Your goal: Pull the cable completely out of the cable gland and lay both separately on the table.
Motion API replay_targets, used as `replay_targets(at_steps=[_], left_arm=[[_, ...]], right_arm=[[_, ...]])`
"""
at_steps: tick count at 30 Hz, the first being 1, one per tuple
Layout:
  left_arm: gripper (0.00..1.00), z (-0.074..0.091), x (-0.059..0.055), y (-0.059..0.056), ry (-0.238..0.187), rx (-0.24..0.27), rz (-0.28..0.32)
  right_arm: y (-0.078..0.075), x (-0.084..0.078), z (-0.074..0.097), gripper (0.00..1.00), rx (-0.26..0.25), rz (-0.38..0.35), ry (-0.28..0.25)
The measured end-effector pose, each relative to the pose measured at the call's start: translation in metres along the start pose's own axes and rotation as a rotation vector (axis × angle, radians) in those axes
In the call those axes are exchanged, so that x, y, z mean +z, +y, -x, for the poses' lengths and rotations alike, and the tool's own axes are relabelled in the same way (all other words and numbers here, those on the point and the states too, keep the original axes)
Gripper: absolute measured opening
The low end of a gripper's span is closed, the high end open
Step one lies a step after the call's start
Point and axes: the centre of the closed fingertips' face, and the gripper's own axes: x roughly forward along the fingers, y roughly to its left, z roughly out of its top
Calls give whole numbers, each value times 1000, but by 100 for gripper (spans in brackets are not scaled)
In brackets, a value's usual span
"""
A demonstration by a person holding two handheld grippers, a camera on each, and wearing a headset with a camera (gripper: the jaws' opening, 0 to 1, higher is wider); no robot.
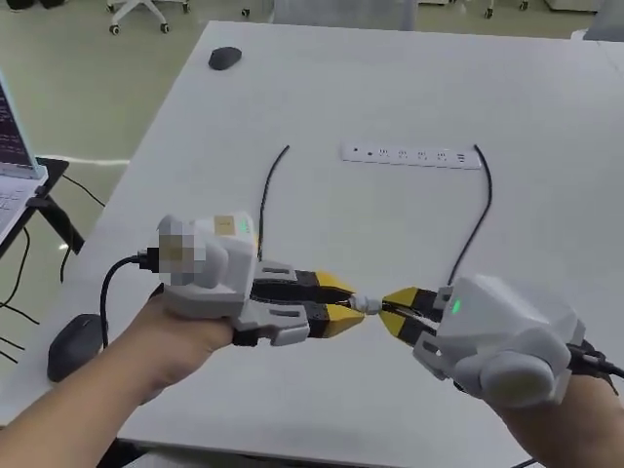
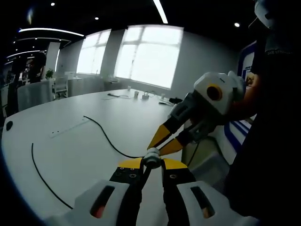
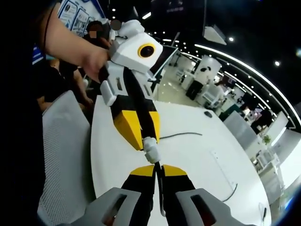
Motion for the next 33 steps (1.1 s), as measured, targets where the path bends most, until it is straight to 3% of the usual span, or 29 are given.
replay_targets(at_steps=[17, 26, 33], left_arm=[[15, -4, 5, 0, -15, 12, 2], [15, -2, 4, 0, -19, 20, 6], [15, 0, 6, 1, -30, 32, 7]], right_arm=[[-13, -15, 4, 0, -16, -118, 11], [-21, -34, 6, 0, -40, -227, 38], [-26, -52, 7, 0, -75, -417, 42]])
